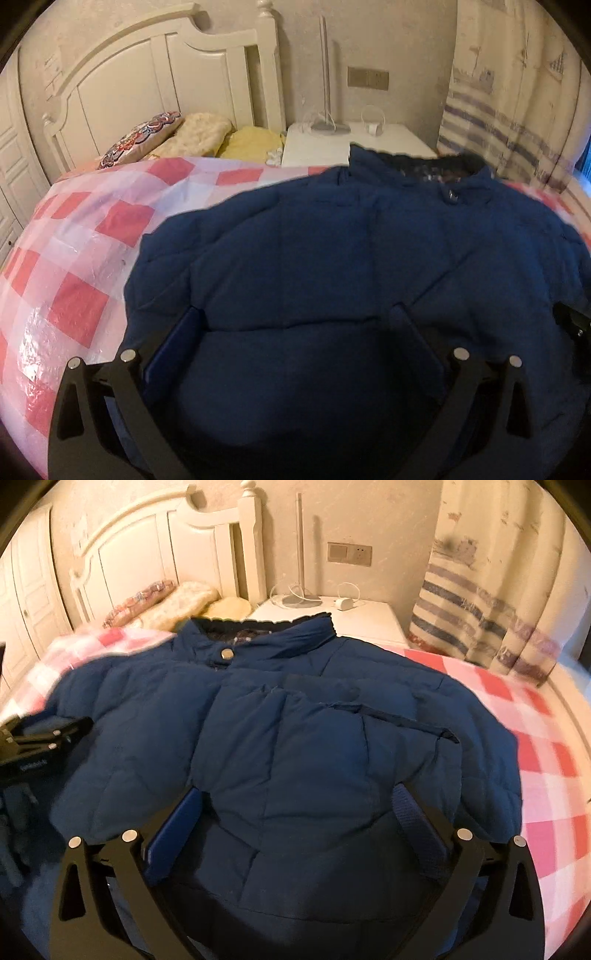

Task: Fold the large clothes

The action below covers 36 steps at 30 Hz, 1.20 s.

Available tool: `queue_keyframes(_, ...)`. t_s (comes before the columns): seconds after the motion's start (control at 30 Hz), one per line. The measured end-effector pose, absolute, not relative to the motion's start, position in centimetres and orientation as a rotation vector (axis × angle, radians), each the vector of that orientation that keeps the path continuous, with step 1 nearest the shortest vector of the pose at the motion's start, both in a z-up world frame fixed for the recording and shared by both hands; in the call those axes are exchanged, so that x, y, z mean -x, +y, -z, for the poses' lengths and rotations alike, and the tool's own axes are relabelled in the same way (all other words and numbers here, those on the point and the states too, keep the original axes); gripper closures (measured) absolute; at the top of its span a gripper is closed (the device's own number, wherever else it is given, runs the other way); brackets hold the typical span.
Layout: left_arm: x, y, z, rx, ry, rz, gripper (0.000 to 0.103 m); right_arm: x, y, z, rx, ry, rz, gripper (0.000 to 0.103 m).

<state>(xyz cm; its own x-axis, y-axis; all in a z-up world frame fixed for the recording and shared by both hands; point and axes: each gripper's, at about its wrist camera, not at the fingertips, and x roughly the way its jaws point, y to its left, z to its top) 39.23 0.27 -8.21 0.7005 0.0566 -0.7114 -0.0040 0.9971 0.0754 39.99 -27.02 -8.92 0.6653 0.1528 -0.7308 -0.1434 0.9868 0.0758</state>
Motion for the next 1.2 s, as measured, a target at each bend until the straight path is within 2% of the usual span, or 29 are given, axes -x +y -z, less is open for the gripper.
queue_keyframes(0.37,-40.3,0.4,8.9,-0.091,0.828,-0.053,0.002,-39.8,-28.7,8.6,-0.136,0.812,-0.240,0.004)
queue_keyframes(0.4,-40.1,0.6,8.5,-0.082,0.830,-0.052,0.002,-39.5,-29.0,8.2,-0.151,0.814,-0.241,0.007)
queue_keyframes(0.6,-34.2,2.5,4.9,0.039,0.765,0.022,0.002,-34.1,-31.3,4.7,-0.219,0.728,-0.195,0.008)
queue_keyframes(0.67,-32.8,2.1,5.2,-0.031,0.781,0.033,0.002,-32.2,-31.2,4.6,-0.126,0.740,-0.180,0.006)
queue_keyframes(0.8,-32.2,0.7,9.0,-0.229,0.876,0.006,0.002,-31.8,-30.1,9.0,0.118,0.931,-0.114,0.007)
queue_keyframes(0.9,-30.5,1.3,8.3,-0.199,0.868,-0.013,0.002,-29.2,-30.7,8.2,0.059,0.877,-0.114,0.007)
queue_keyframes(1.03,-24.6,1.1,6.0,-0.171,0.805,0.049,0.002,-24.1,-29.2,6.6,0.079,0.825,-0.199,0.005)
queue_keyframes(1.2,-20.5,-1.9,9.9,-0.364,0.857,0.067,0.002,-21.7,-25.8,10.4,0.244,0.927,-0.261,0.005)
